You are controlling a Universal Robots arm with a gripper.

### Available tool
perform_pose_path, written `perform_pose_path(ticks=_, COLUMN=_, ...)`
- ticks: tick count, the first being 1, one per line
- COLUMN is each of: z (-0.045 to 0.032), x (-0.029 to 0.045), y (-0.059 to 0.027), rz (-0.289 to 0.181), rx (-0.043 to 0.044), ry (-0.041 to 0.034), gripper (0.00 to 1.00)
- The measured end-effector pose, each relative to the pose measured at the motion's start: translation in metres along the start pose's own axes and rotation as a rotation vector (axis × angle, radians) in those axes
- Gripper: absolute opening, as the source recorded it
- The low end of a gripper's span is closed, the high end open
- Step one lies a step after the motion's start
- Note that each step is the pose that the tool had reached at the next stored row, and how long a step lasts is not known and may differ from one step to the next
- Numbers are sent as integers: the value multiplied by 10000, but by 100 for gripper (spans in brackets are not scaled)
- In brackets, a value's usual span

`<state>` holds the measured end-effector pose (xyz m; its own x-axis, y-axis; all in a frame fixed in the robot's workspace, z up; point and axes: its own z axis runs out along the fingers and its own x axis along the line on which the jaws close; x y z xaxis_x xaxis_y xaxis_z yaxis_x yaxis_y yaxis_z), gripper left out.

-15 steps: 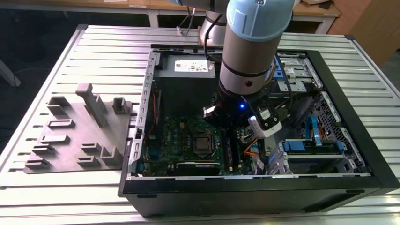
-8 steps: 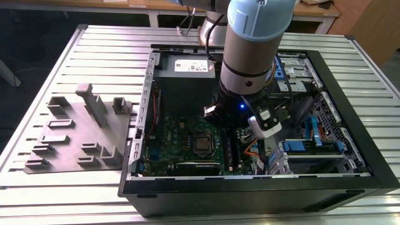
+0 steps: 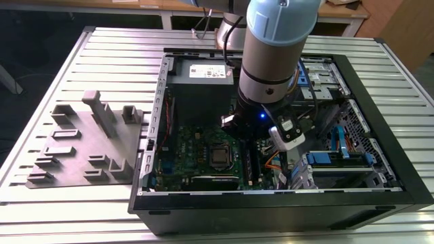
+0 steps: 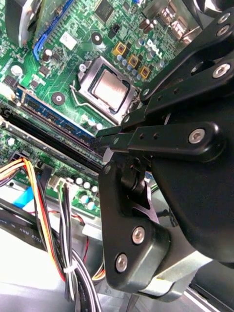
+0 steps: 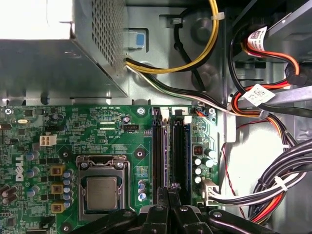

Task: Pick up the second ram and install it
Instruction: 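Insert the second ram into the second slot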

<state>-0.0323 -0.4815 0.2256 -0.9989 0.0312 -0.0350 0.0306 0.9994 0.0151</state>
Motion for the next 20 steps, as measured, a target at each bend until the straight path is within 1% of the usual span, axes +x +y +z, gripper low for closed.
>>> perform_pose_path(ticks=9, z=35, x=1, y=-1, rz=-1, rx=0, ry=0, gripper=8)
perform_pose_path(ticks=20, z=99, x=6, y=-2, rz=-1, rx=0, ry=1, gripper=8)
